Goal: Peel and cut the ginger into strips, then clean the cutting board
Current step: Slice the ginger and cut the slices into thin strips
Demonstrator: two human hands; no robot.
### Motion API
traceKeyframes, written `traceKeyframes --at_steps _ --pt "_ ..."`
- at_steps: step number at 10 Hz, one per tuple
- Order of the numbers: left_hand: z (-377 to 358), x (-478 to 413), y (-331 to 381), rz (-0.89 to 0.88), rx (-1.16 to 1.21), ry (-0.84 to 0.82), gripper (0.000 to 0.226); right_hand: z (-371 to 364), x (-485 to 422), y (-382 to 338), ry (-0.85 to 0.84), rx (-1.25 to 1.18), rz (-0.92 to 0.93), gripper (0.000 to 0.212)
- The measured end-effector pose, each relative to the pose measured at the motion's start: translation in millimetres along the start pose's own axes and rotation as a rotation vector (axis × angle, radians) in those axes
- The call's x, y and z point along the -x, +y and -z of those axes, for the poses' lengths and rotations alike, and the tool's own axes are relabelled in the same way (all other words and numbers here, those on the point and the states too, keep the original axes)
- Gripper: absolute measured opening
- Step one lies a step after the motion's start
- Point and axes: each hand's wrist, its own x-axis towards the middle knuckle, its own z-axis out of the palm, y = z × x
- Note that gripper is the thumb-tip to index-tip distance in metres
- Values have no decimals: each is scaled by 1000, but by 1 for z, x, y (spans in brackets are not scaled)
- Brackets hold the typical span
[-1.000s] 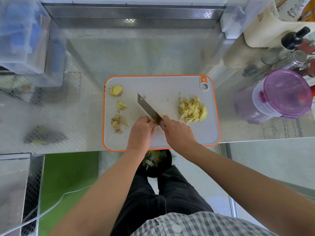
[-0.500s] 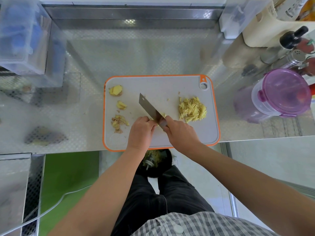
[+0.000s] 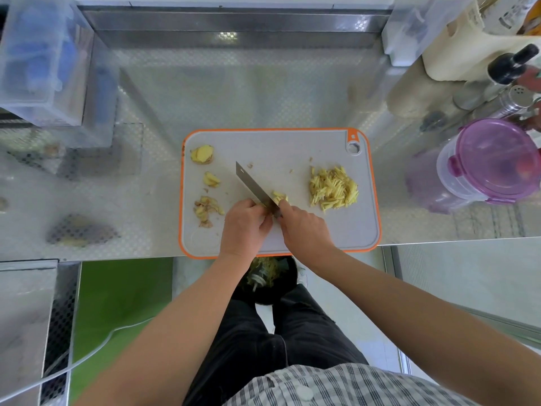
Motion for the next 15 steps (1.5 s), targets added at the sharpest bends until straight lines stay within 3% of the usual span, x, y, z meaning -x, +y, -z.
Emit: traceKeyframes --at_steps 2,3,4,6,9,11,13,15 --pt "4 0 14 714 272 -39 15 4 1 0 -4 -2 1 17" --pt "2 -2 21 984 644 -42 25 4 1 -2 -11 9 -9 23" --pt "-4 -10 19 1112 806 -29 30 6 1 -2 -29 7 -19 23" --pt "-8 -16 16 1205 883 3 35 23 2 3 9 -113 -1 13" --pt "-12 -14 11 1203 872 -9 48 20 11 1 -33 -34 1 12" --pt "-5 -16 11 1154 831 -68 19 14 6 -2 -47 -24 -25 10" --pt "-6 -15 10 1124 810 -100 17 7 6 -1 -18 -65 -18 18" --pt "-4 -14 9 1112 793 -85 24 16 13 0 9 -98 -2 11"
